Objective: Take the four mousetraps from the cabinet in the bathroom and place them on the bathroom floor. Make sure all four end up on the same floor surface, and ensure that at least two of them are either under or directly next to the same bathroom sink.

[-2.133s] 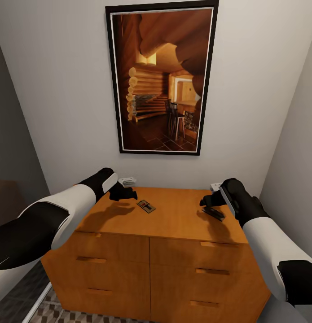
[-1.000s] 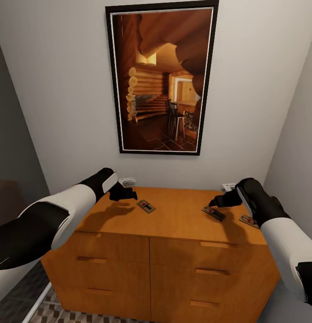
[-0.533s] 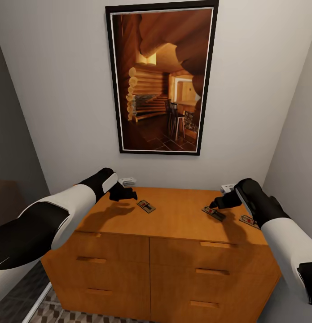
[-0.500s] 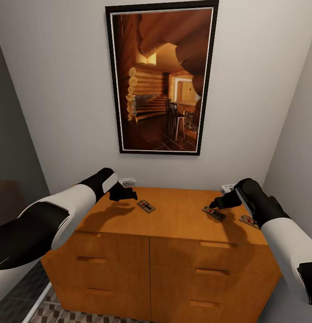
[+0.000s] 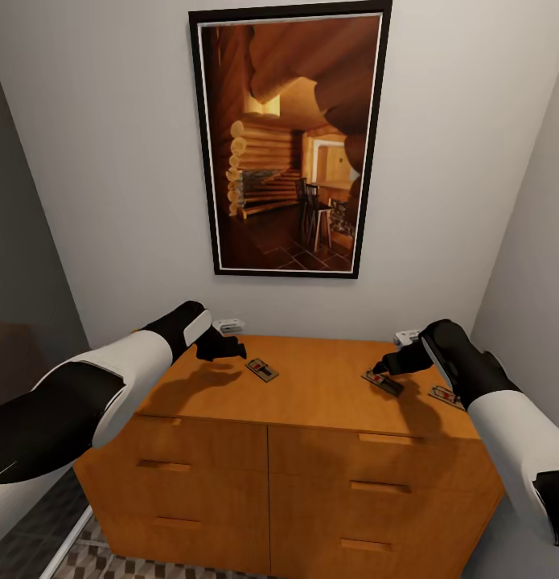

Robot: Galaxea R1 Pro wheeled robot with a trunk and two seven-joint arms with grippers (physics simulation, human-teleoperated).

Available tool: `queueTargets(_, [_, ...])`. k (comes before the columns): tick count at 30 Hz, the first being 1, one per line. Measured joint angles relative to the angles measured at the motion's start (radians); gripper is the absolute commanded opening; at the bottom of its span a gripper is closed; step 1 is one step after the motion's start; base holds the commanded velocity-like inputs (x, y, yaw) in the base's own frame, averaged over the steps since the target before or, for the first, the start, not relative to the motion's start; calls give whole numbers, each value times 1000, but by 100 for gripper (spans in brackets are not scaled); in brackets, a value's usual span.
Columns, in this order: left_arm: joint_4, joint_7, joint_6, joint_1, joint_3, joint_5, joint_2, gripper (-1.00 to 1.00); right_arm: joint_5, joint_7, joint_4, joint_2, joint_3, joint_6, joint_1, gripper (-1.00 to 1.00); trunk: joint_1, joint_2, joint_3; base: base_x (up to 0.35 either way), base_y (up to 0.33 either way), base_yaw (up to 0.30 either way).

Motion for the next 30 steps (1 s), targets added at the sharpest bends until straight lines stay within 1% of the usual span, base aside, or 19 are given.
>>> queueTargets(1, [0,0,0,0,0,0,-1,100,0,1,0,0,0,0,0,100,0,0,0,0,0,0])
queueTargets(2, [-1,0,1,0,1,0,-8,100,1,4,-1,0,1,0,0,100,0,0,0,0,0,0])
queueTargets(4, [-1,0,1,0,0,-1,-15,100,2,5,-1,0,1,0,0,100,0,0,0,0,0,0])
queueTargets(5, [-1,0,1,0,-1,-2,-15,100,2,5,-1,0,1,0,0,100,0,0,0,0,0,0])
queueTargets(8, [-1,1,4,0,0,-2,-28,100,3,6,-1,0,2,0,0,100,0,0,0,0,0,0])
queueTargets(16, [-1,2,6,0,0,-5,-50,100,2,8,-1,0,2,0,0,100,0,0,0,0,0,0])
queueTargets(30, [-2,4,3,0,-1,-9,-58,100,3,8,-1,-1,2,0,0,100,0,0,0,0,0,0])
